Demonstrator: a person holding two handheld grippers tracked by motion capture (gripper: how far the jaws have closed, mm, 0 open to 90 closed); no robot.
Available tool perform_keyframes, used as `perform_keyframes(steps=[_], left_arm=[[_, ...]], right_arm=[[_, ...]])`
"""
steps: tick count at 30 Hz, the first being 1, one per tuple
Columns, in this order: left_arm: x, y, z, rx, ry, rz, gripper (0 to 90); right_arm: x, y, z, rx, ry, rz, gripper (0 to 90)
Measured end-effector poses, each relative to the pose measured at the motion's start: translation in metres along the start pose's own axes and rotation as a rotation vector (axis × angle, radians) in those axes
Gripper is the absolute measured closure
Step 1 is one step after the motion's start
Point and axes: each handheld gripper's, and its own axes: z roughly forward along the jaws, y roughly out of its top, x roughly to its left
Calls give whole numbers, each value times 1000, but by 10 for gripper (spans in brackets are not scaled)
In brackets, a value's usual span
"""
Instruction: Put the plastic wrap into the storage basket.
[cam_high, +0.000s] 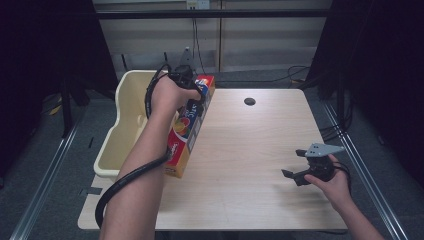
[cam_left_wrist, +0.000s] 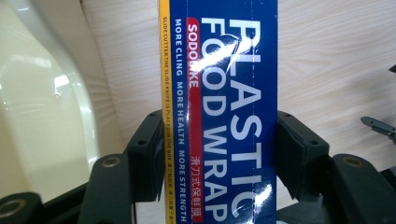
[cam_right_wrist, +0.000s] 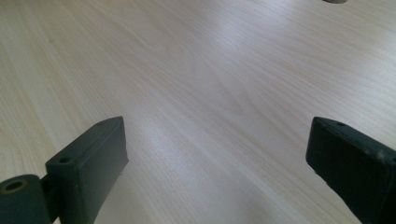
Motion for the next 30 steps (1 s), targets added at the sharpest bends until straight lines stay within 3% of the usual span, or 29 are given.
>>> perform_keyframes(steps=[30], left_arm=[[42,-13,-44,-38,26,-85,416]], right_arm=[[0,-1,0,10,-1,6,47]])
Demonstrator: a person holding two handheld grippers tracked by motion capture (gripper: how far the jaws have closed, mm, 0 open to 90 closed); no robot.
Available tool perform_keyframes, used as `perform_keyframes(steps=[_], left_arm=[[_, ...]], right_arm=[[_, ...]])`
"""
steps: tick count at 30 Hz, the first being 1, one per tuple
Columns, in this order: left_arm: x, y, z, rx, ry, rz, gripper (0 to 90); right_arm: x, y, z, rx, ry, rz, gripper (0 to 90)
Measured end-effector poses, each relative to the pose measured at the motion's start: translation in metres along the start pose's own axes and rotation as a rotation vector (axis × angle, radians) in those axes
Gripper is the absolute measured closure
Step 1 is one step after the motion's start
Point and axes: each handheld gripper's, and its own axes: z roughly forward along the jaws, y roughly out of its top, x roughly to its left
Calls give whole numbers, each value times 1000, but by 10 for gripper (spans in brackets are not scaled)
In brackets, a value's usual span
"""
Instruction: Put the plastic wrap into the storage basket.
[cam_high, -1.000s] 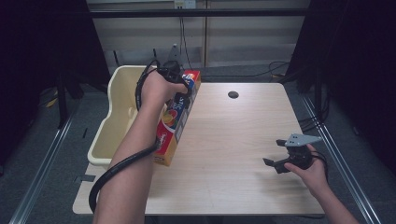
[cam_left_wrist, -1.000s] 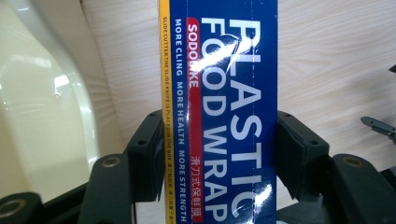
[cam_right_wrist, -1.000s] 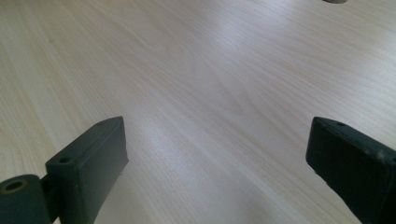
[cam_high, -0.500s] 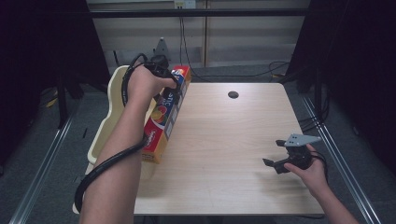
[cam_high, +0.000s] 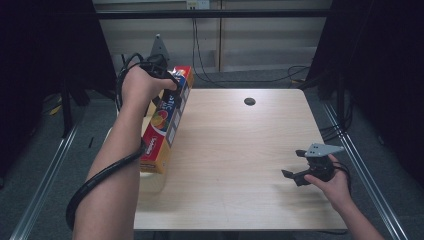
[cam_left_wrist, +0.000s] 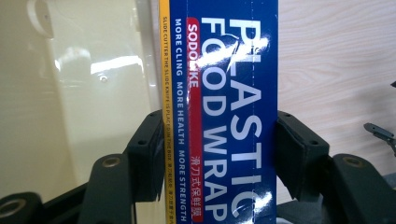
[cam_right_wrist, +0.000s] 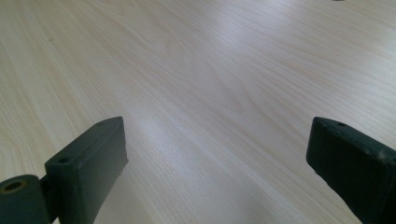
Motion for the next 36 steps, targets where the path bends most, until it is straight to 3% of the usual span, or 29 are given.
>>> perform_keyframes(steps=[5,16,36], left_arm=[[9,-3,-5,-8,-3,-17,416],[34,-10,-13,-15,33,-68,416],[52,-16,-18,-21,49,-87,415]], right_arm=[[0,0,0,-4,-2,-1,47],[0,0,0,0,-6,2,49],[-1,0,-1,-3,-14,6,48]])
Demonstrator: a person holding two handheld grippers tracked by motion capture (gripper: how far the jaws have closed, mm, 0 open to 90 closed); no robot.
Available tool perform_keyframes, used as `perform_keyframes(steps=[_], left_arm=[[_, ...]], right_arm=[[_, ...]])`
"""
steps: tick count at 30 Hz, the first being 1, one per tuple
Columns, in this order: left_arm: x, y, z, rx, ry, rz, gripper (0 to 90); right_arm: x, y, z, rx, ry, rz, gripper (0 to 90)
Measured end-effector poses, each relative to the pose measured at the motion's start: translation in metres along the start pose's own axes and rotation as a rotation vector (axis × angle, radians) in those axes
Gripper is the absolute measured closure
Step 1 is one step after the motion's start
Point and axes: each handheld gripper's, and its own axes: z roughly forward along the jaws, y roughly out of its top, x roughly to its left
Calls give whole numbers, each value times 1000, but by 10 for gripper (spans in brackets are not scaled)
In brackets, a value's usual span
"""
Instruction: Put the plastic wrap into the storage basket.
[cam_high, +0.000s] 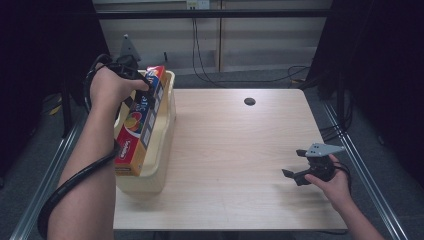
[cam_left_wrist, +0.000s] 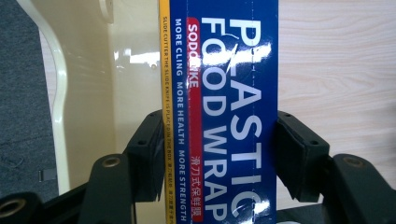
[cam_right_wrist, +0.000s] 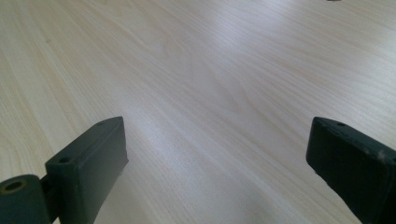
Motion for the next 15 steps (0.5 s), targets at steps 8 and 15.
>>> perform_keyframes(steps=[8,15], left_arm=[[5,-3,2,4,-1,-12,415],[9,-8,2,2,3,-15,415]], right_arm=[[0,0,0,-5,0,-1,48],[0,0,0,-5,1,-1,48]])
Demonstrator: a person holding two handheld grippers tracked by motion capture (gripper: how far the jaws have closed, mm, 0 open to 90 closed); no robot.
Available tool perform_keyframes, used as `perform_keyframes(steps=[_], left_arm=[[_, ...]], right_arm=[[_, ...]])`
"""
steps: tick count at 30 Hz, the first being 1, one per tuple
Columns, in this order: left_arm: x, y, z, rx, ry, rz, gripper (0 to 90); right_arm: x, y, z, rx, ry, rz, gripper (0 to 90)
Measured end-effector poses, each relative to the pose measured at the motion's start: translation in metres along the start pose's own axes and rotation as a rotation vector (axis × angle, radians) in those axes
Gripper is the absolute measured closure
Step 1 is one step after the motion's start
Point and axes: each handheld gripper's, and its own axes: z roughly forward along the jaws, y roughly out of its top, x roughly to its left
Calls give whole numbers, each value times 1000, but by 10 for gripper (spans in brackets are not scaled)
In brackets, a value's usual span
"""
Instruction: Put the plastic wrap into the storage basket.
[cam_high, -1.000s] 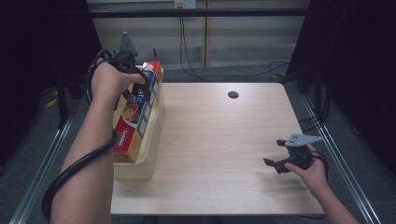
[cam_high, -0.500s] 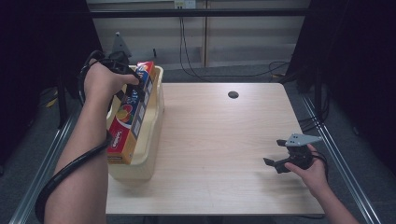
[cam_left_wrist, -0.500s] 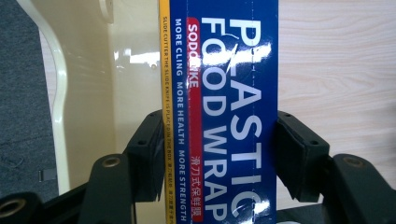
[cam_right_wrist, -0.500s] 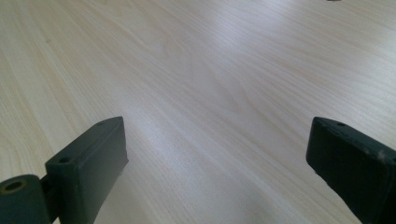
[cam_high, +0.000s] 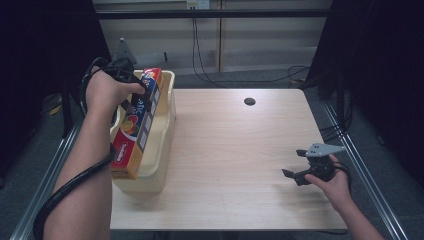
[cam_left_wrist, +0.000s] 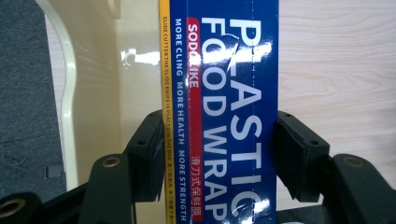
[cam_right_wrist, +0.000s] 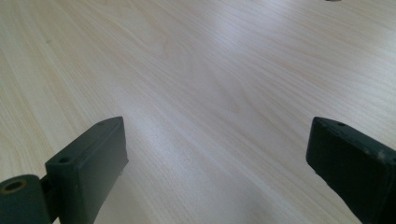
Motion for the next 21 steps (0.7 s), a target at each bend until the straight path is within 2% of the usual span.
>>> perform_keyframes(steps=[11,17,21], left_arm=[[12,-7,7,-2,18,-13,414],[17,-11,13,8,4,-22,414],[22,-14,19,12,11,-31,413]], right_arm=[[1,1,0,-2,-1,-2,49],[0,0,0,-2,6,-1,49],[0,0,-1,-5,-1,0,48]])
